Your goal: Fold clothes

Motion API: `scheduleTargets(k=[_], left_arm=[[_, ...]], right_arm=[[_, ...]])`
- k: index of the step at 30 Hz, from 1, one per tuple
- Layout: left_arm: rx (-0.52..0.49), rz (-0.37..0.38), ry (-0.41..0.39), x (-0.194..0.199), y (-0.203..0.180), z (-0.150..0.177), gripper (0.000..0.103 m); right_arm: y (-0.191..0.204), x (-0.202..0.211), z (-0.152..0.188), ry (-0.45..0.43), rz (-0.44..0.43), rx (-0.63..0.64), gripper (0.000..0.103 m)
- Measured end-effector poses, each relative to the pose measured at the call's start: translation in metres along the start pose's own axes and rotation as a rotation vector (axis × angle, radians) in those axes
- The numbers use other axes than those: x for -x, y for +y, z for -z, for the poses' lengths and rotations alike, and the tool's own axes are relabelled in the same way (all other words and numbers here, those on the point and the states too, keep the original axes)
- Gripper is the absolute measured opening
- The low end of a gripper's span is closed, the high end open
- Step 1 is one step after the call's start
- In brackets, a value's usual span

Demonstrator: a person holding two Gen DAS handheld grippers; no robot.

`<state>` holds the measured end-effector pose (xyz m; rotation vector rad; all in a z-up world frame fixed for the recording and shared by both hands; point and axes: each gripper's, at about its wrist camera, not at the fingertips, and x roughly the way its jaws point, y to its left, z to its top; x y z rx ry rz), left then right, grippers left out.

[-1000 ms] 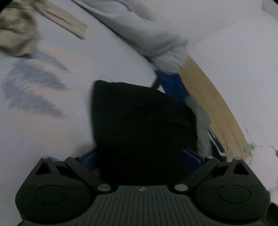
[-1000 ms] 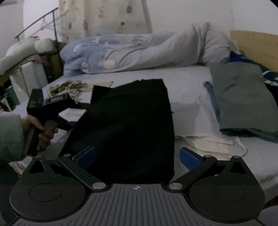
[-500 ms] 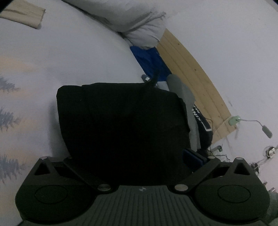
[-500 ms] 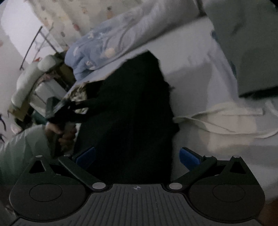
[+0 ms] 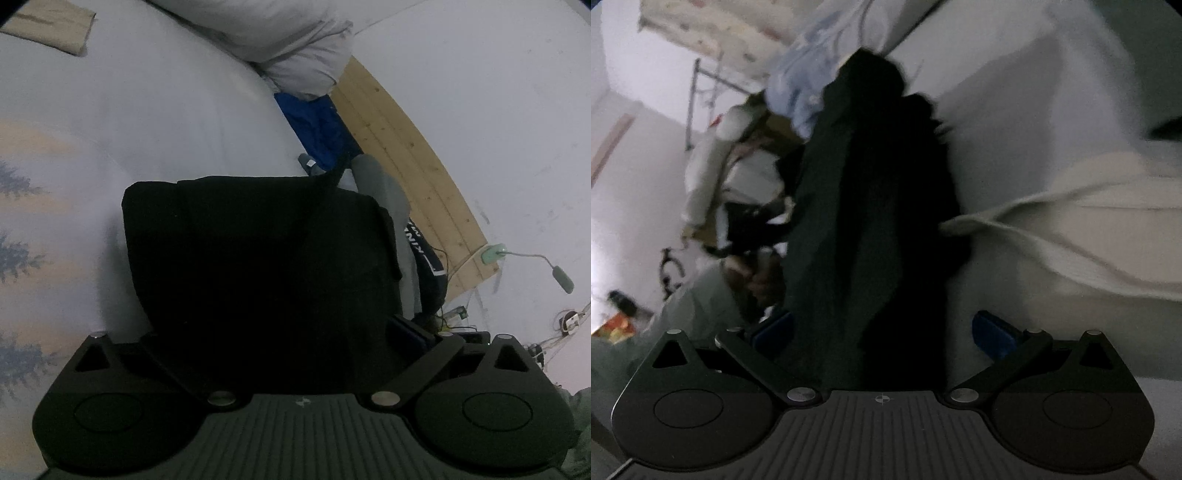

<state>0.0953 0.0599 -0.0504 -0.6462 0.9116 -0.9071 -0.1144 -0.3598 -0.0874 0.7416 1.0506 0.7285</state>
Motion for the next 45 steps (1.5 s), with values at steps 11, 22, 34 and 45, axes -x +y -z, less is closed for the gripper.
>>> scheduleTargets(k=[11,22,34,45], left_arm=[[0.006,-0.116,-0.031,-0.003,-0.002,-0.001,0.058],[-0.095,-0.187,-0.107,0.028,-0.084,0.0,0.033],[-0.268,-0.068,-0.172,-0.002,-0.214,-0.048,0.033],[-0.387,0.041,-0.174,-0.098,-0.303,-0.123,0.033]], right_arm=[[0.025,-0.021,0.001,-0.029,0.124,0.058,0.046],[0.106,0.018,0.013,-0.107,0.292,0.229,0.024],[0.173,0.149,-0.003,-0.293,0.366,0.335,0.023],[0.176,0.275,-0.067,-0.431,0.497,0.366,0.023]])
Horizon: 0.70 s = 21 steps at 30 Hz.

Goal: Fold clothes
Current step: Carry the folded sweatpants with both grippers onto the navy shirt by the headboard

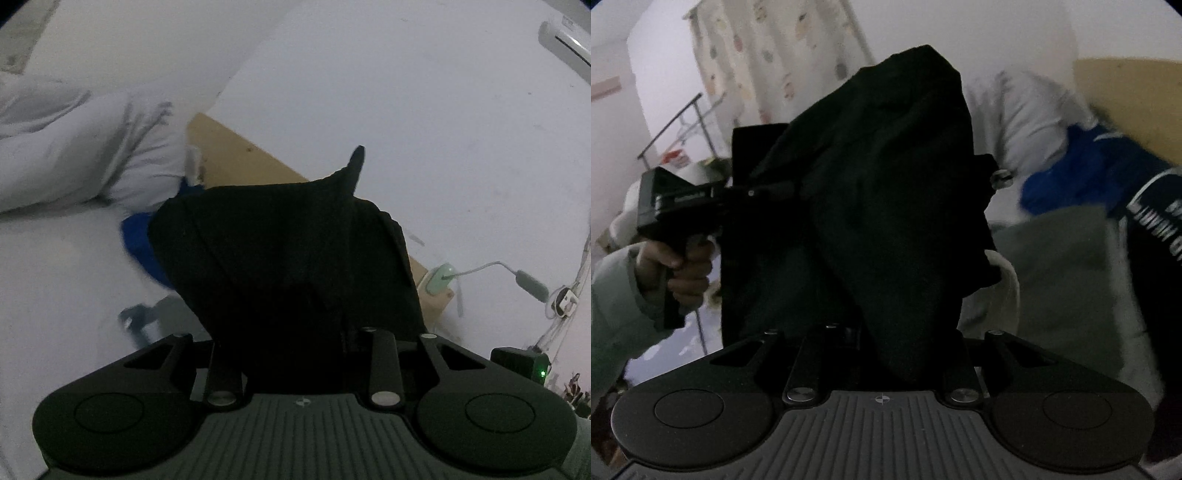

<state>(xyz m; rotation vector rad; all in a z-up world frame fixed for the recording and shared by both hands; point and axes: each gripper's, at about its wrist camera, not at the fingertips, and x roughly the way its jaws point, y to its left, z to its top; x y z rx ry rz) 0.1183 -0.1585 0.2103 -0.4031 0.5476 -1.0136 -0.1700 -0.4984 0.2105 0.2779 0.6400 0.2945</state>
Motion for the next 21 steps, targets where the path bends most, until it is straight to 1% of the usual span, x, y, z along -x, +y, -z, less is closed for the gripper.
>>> scheduleTargets(k=[3,5,6,7,9,12,13,16,21], left_arm=[[0.007,0.005,0.013,-0.039,0.007,-0.007,0.033],[0.032,-0.008,0.034,-0.064,0.018,-0.005,0.033],[0.044,-0.016,0.046,-0.077,0.023,-0.003,0.033],[0.057,-0.025,0.065,-0.088,0.03,-0.001,0.033],[0.074,-0.057,0.123,-0.117,0.048,0.006,0.033],[0.101,-0.092,0.195,-0.155,0.074,0.02,0.033],[0.109,-0.1,0.207,-0.163,0.08,0.025,0.033],[0.126,-0.101,0.225,-0.187,0.098,0.039,0.033],[0.077,-0.068,0.223,-0.214,0.114,0.047,0.032]], right_arm=[[-0.032,-0.001,-0.017,0.005,0.025,-0.01,0.024],[-0.057,-0.01,-0.02,0.022,0.046,-0.014,0.024],[-0.063,-0.019,-0.021,0.036,0.055,-0.02,0.024],[-0.068,-0.029,-0.022,0.051,0.064,-0.029,0.024],[-0.093,-0.051,-0.019,0.098,0.052,-0.085,0.024],[-0.129,-0.077,-0.015,0.152,0.081,-0.126,0.024],[-0.138,-0.083,-0.013,0.162,0.094,-0.131,0.024],[-0.163,-0.098,-0.005,0.186,0.132,-0.136,0.024],[-0.19,-0.112,0.012,0.175,0.159,-0.161,0.024]])
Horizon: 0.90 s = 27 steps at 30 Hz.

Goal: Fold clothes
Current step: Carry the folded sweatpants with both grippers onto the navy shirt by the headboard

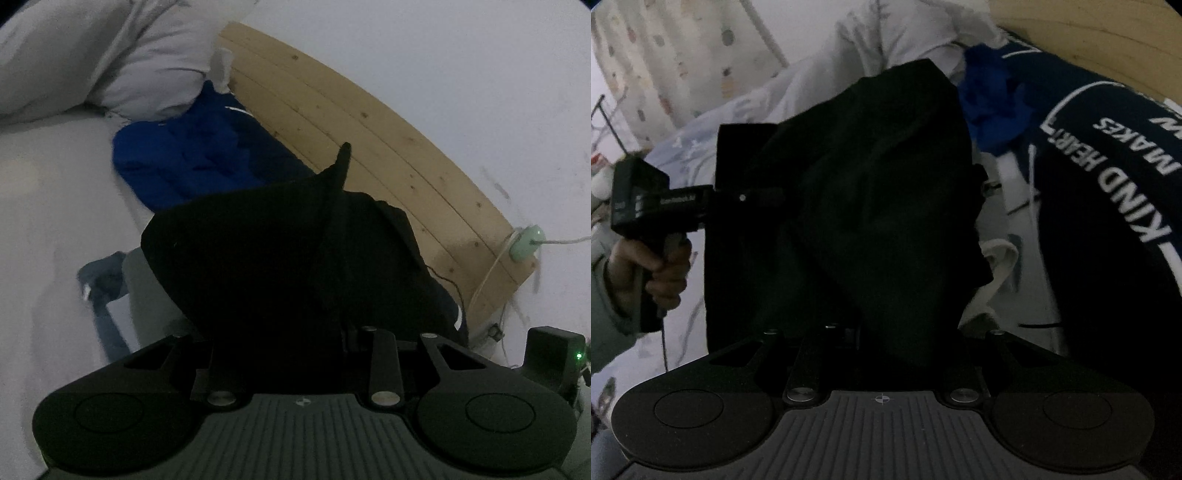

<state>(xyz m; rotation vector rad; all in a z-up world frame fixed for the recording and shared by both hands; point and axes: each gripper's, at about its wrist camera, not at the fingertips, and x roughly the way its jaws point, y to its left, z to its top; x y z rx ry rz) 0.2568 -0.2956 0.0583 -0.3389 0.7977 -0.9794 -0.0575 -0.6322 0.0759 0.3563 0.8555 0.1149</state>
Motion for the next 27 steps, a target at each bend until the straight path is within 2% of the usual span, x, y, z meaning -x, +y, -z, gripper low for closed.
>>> scheduleTargets(k=[4,8,10,11,13,15,17,20,22,27], left_arm=[[0.009,0.022,-0.006,-0.008,0.021,0.004,0.033],[0.004,0.027,-0.012,-0.005,0.021,0.003,0.052],[0.008,0.033,-0.016,-0.003,0.02,0.002,0.062],[0.012,0.031,-0.021,-0.002,0.02,0.001,0.071],[0.033,0.025,-0.032,0.006,0.018,-0.001,0.076],[0.062,0.027,-0.033,0.009,0.015,-0.007,0.091],[0.077,0.019,-0.035,0.016,0.01,-0.01,0.099],[0.082,0.016,-0.035,0.032,0.0,-0.009,0.102],[0.064,-0.002,-0.032,0.044,-0.009,-0.007,0.103],[0.048,-0.018,-0.116,0.094,-0.037,-0.001,0.103]], right_arm=[[-0.018,-0.011,0.015,0.001,-0.02,-0.026,0.029],[-0.024,-0.013,0.017,-0.012,-0.056,-0.02,0.033],[-0.026,-0.009,0.017,-0.026,-0.04,-0.025,0.05],[-0.028,-0.006,0.018,-0.035,-0.021,-0.028,0.054],[-0.03,0.003,0.016,-0.054,0.032,-0.018,0.072],[-0.031,0.016,0.014,-0.071,0.075,-0.022,0.076],[-0.031,0.026,0.011,-0.082,0.121,-0.015,0.079],[-0.019,0.046,0.011,-0.143,0.183,-0.01,0.088],[-0.008,0.062,0.013,-0.206,0.214,-0.011,0.1],[0.028,0.102,0.021,-0.319,0.183,-0.004,0.103]])
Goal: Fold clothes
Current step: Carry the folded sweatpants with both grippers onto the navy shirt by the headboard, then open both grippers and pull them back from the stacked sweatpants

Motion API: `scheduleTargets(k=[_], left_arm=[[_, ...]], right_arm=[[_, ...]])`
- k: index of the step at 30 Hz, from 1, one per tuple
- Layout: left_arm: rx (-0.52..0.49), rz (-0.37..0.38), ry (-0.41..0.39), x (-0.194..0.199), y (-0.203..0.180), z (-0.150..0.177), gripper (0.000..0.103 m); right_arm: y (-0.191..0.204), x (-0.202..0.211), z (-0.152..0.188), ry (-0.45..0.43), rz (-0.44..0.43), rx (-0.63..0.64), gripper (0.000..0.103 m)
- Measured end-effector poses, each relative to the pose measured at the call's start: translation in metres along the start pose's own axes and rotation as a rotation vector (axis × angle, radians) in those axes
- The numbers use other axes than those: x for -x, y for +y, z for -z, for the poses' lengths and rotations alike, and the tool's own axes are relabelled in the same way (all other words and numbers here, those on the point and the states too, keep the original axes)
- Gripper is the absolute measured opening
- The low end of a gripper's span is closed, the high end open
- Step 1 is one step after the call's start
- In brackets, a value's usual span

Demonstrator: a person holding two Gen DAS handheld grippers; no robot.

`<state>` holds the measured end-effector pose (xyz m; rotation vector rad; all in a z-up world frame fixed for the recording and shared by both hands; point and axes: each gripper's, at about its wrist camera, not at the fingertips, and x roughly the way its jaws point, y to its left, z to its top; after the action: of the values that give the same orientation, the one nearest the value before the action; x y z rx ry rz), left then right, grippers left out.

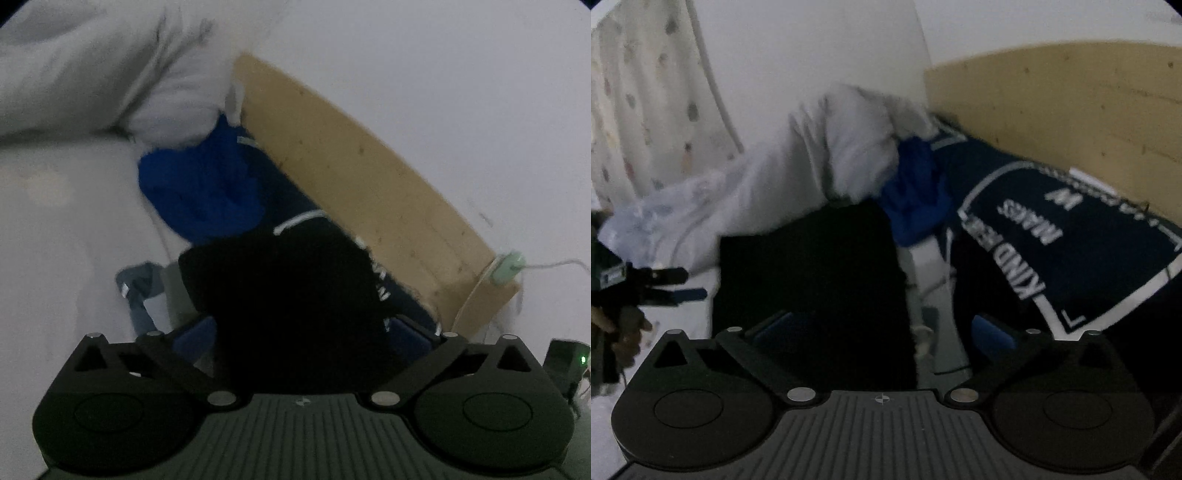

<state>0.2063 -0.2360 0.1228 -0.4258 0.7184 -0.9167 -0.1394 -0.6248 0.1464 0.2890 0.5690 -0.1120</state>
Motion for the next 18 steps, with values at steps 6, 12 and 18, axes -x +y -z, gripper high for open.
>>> scheduleTargets(k=[6,12,18], left_arm=[[-0.128,-0.018,-0.121,0.078,-0.06,0.004,0.103],[-0.208,-0.163,-0.215,0.159,-0.111,0.035,0.103],[-0.242,-0.298,-0.246,0.223,-0.131,0.083,0.103]], right_arm=[[0.061,0.065,-0.003,-0.124,-0.059,0.045,0.103],[0.124,0.106,0.004,-0.205,-0.119,0.058,0.103],[0.185,0.115,0.024,-0.195,-0.133,0.082,0.103]])
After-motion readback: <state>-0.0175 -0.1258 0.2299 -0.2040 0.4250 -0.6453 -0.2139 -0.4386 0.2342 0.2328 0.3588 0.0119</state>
